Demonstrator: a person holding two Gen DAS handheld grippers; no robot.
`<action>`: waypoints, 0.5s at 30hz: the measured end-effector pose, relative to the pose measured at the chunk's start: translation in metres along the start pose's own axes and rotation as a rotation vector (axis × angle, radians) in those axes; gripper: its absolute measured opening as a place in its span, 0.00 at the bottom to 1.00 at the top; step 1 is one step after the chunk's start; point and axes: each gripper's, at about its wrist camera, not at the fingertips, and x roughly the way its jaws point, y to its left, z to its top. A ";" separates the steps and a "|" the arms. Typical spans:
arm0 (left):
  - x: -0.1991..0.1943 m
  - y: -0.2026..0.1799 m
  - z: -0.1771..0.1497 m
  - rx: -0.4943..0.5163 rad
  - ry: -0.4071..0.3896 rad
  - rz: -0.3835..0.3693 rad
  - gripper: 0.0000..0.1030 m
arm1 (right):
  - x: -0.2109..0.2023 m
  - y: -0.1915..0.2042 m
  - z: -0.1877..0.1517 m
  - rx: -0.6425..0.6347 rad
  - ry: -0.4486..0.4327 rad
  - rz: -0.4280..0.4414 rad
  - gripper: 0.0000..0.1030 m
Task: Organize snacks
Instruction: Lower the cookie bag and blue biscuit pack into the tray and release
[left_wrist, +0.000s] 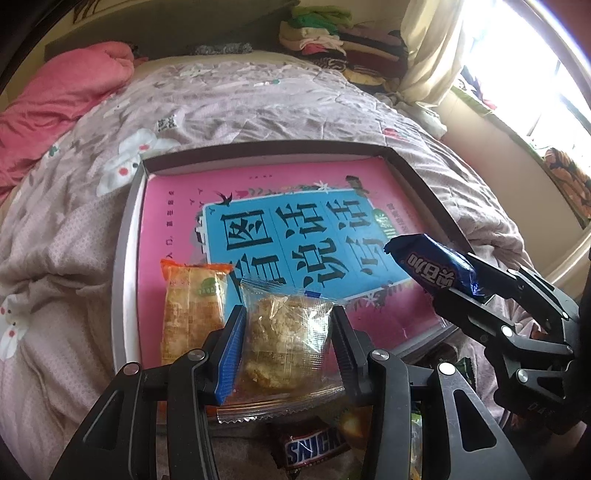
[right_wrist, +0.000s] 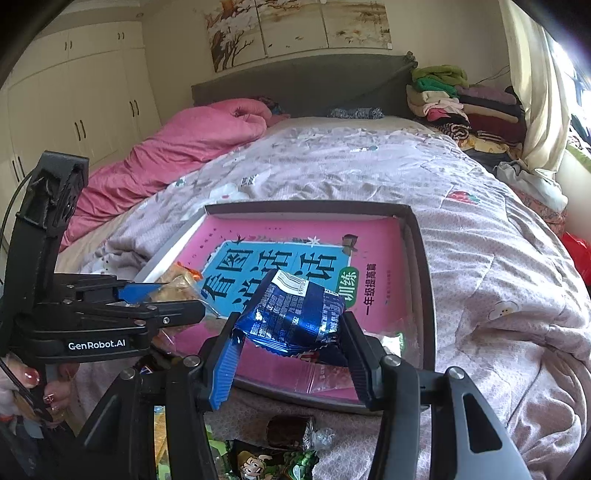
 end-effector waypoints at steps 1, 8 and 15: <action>0.001 0.001 0.000 0.000 0.001 0.002 0.46 | 0.002 0.000 -0.001 -0.004 0.004 -0.002 0.51; 0.007 0.007 -0.001 -0.022 0.005 -0.009 0.46 | 0.007 0.005 -0.005 -0.024 0.017 0.043 0.51; 0.009 0.005 -0.001 -0.023 0.005 -0.004 0.46 | 0.015 0.018 -0.010 -0.092 0.033 0.029 0.51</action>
